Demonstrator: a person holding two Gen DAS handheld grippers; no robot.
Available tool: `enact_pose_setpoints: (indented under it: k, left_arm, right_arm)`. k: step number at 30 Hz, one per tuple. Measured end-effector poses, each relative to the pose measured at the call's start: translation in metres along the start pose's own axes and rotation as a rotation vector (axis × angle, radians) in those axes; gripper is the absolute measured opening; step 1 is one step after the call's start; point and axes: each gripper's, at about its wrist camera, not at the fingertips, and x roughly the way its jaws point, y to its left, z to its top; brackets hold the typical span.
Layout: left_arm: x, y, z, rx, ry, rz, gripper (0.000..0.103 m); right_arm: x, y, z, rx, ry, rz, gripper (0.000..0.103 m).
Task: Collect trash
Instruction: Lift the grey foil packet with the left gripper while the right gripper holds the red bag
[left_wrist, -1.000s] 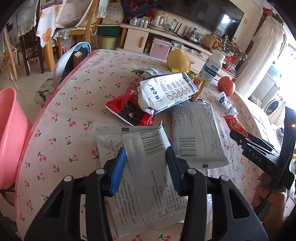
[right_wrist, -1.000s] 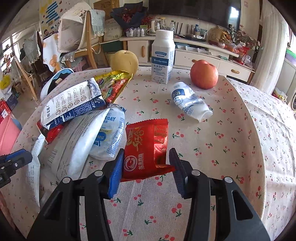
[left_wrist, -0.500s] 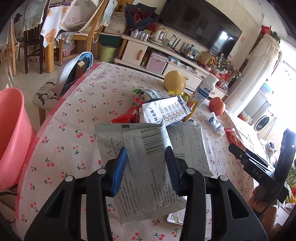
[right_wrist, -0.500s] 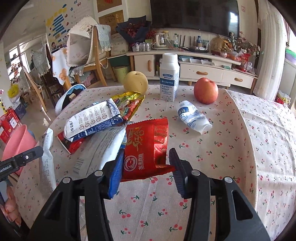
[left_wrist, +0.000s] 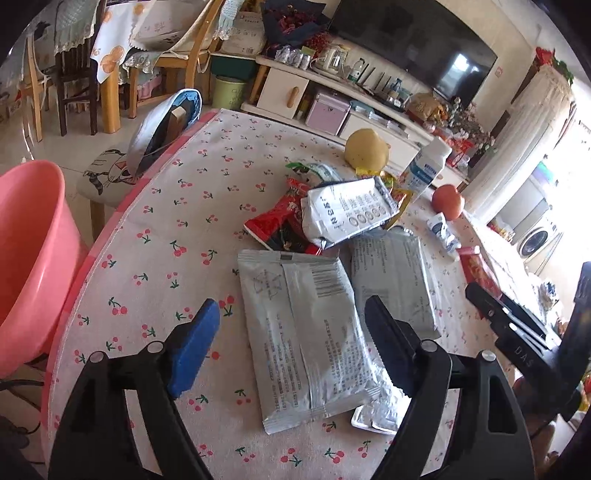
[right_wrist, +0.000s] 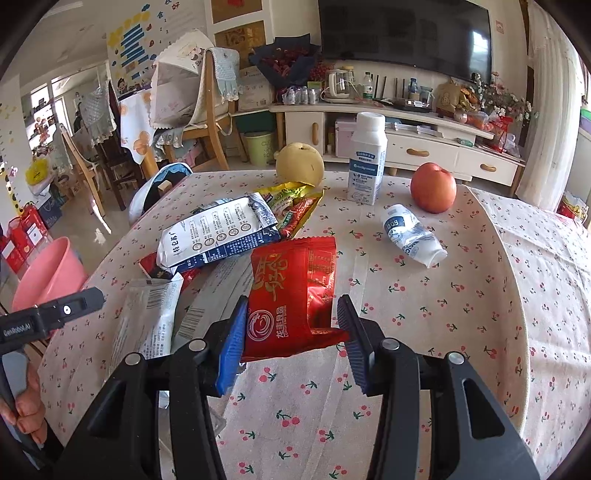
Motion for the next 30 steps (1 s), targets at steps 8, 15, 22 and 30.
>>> enact_pose_setpoints:
  k: [8,15,22,30]
  left_arm:
    - [0.037,-0.028,-0.020,0.122,0.100,0.117,0.085]
    - [0.056,-0.040,-0.016,0.178,0.085,0.179,0.091]
    - [0.054,-0.044,-0.014,0.211,0.039,0.184,0.070]
    - [0.035,-0.032,-0.006,0.142,-0.012,0.092,0.046]
  right_arm:
    - [-0.001,0.004,-0.001,-0.021,-0.004,0.036,0.049]
    - [-0.001,0.006,-0.001,-0.022,-0.005,0.071,0.049]
    - [-0.004,0.016,-0.003,-0.042,-0.010,0.091,0.049]
    - [-0.002,0.037,-0.008,-0.078,0.000,0.109,0.049]
